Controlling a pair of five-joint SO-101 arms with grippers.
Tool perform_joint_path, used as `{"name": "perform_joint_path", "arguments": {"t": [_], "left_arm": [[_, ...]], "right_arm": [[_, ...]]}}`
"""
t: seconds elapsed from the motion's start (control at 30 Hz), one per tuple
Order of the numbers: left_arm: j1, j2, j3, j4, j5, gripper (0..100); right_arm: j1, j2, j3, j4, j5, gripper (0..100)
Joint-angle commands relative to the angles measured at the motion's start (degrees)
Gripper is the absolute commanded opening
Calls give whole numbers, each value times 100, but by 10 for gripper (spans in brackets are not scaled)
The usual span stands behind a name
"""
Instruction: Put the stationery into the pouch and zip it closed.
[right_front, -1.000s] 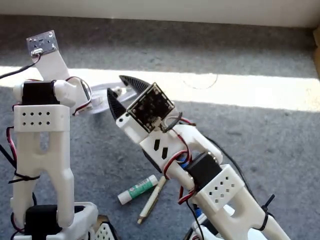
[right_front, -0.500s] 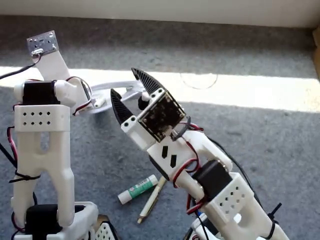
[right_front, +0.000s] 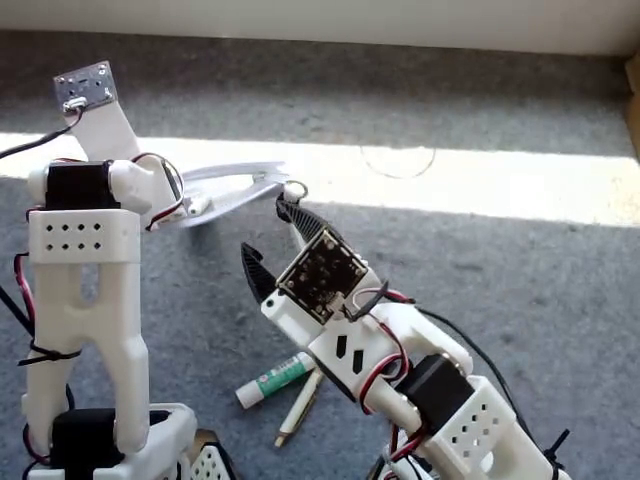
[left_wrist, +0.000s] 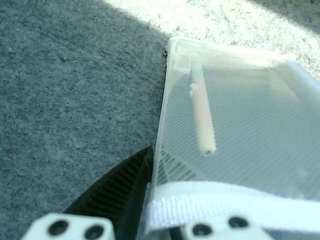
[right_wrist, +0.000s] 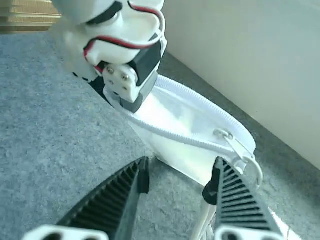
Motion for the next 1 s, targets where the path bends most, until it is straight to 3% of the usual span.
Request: {"name": "perform_joint_path", "arguments": {"t": [0.0, 0.27, 0.97], "left_arm": [[-75, 92, 22, -105, -62, 35], [-75, 92, 22, -105, -62, 35], [-75, 92, 31, -105, -53, 35]], "right_arm": [[-145, -453, 391, 4, 62, 192], [-1138, -1314, 1534, 13, 70, 192], [-1851, -3134, 4198, 4, 35, 192]]}}
